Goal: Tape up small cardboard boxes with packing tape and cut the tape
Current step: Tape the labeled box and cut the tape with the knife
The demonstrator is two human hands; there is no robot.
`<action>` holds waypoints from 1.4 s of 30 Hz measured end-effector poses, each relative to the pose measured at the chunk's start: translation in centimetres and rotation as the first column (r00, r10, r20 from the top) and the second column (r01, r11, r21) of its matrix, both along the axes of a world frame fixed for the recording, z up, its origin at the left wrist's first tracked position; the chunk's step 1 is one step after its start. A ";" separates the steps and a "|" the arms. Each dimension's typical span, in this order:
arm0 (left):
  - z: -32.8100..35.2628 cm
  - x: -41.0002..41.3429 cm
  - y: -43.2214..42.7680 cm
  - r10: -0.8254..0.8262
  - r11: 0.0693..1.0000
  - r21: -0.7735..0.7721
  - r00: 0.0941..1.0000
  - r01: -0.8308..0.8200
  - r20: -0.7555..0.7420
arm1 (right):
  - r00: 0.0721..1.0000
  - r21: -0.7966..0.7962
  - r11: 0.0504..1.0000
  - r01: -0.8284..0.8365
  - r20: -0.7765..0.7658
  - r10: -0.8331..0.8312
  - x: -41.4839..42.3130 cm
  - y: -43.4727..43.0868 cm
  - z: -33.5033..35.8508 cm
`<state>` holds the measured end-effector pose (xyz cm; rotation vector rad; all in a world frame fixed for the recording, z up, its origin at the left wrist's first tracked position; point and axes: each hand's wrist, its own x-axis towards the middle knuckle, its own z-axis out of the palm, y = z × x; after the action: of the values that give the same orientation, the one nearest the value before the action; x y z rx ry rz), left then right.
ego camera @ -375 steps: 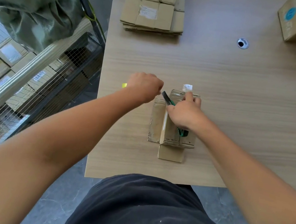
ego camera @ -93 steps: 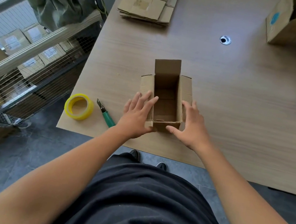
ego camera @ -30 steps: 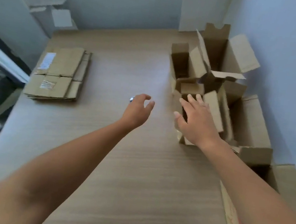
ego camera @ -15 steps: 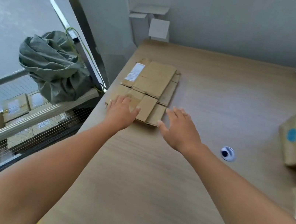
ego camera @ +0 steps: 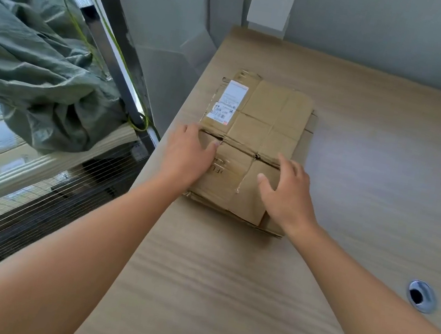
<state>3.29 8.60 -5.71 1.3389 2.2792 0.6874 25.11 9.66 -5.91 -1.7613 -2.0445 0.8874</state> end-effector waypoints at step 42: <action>13.5 28.3 -51.6 -0.878 0.457 0.223 0.477 0.861 -0.041 | 0.838 -0.107 0.959 0.264 -0.466 -0.283 30.8 -44.8 13.0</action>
<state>31.61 -43.03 7.80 2.2456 1.1192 0.5699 55.91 -35.12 7.13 -1.5950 -1.4290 1.1364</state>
